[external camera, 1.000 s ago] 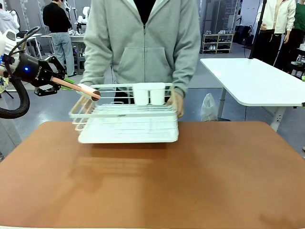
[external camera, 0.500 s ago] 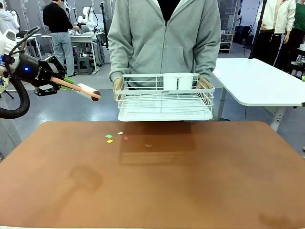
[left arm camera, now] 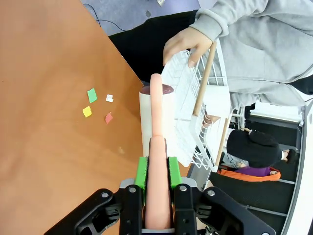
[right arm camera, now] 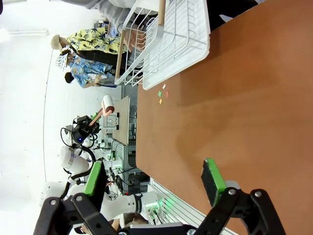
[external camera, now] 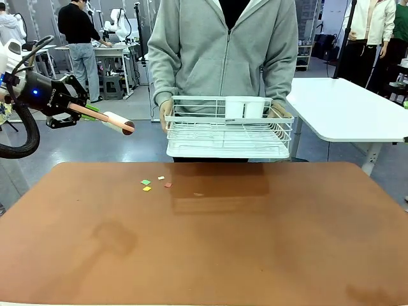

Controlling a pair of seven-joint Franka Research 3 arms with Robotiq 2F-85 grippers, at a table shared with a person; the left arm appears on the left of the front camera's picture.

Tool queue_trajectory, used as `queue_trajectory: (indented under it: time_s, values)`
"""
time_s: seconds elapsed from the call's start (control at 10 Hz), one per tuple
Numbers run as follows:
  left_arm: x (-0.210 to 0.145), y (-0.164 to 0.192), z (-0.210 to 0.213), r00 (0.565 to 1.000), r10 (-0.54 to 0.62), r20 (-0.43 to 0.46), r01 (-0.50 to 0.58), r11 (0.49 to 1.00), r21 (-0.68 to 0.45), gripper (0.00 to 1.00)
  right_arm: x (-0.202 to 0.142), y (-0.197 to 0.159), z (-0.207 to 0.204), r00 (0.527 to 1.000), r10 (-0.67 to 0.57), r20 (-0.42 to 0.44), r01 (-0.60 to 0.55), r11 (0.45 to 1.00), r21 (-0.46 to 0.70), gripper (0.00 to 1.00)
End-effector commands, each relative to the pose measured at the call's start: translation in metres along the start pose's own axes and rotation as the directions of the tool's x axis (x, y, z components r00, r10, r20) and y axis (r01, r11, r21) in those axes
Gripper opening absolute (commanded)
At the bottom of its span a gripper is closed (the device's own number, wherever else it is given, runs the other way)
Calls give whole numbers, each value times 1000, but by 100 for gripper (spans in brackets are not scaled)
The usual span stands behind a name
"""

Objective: Clean the table.
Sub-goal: Clean the table with the Lint Roller when the human lifts the Dish drying rack.

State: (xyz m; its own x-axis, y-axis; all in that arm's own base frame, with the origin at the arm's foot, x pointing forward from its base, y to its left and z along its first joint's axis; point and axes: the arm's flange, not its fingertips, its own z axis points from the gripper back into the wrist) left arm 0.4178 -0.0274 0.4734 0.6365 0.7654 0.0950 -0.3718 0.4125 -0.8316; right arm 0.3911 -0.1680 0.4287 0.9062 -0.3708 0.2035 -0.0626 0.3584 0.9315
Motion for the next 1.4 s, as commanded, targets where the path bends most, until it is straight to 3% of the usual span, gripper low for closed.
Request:
queue_trajectory:
  time_s: [0.0,0.3,0.4,0.5,0.6,0.7,0.9,1.0,1.2,1.3]
  values:
    - [-1,-3,1,1000,12,6,-12,1000,-3,0,-1,2,1,1000,5,3,-5,1000,9,100]
    - [-1,-3,1,1000,12,6,-12,1000,-3,0,-1,2,1,1000,5,3,-5,1000,9,100]
    - [0,0,0,1000,0,0,0,1000,0,21,-1,2,1,1000,5,3,-5,1000,9,100]
    - [13,-8,7,992,-113,-53,114,993,18,21,-1,2,1,1000,5,3,-5,1000,9,100]
    - [36,-21,11,954,-256,-157,263,965,22,21,-1,2,1,1000,5,3,-5,1000,9,100]
    - [55,-29,7,920,-323,-224,345,936,67,21,-1,2,1,1000,5,3,-5,1000,9,100]
    - [85,-35,-21,793,-439,-423,520,848,96,21,-1,2,1,1000,5,3,-5,1000,9,100]
    - [102,-30,-53,691,-511,-511,628,775,73,21,-1,2,1,1000,5,3,-5,1000,9,100]
    - [101,-3,-103,661,-551,-509,663,747,52,21,-1,2,1,1000,5,3,-5,1000,9,100]
    - [102,6,-123,668,-548,-504,647,762,28,21,-1,2,1,1000,5,3,-5,1000,9,100]
